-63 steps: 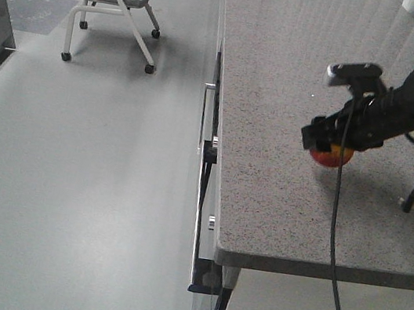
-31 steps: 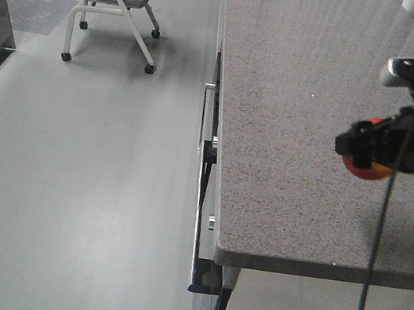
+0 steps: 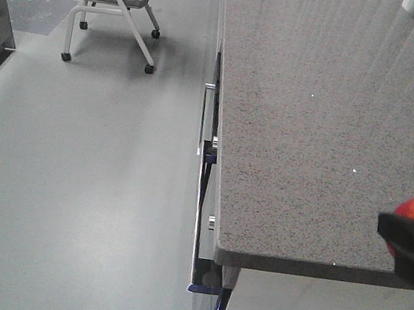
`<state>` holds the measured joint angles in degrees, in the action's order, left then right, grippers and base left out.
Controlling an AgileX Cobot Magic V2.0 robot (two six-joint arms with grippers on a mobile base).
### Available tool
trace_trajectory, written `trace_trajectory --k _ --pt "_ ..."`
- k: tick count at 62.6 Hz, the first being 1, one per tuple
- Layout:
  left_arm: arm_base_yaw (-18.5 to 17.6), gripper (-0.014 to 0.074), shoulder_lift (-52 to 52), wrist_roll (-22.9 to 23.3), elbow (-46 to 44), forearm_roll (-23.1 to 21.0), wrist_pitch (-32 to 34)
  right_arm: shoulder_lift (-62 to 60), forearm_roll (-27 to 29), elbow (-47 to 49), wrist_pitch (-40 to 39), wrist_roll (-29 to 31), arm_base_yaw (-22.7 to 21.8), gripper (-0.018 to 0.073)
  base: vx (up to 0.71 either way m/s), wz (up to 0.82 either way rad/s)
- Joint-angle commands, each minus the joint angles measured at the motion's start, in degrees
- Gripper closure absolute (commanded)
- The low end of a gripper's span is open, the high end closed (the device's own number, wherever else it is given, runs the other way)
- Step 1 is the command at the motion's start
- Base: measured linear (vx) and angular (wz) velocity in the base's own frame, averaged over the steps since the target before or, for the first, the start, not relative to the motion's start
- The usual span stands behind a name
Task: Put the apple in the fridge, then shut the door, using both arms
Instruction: 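Lift the apple off the counter with the right gripper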
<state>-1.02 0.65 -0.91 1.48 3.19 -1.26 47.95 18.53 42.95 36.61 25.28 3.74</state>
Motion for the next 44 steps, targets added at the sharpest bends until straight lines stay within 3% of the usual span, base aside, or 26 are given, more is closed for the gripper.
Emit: trace_trajectory --k 1,44 --pt "-0.13 0.0603 0.86 0.24 1.24 -0.30 4.31 -5.64 1.80 -0.37 -1.21 0.09 -0.21 0.0203 0.00 0.00" --pt "-0.13 0.0603 0.86 0.24 1.24 -0.30 4.31 -32.25 2.31 -10.79 13.84 -2.58 -0.21 0.0203 0.00 0.00"
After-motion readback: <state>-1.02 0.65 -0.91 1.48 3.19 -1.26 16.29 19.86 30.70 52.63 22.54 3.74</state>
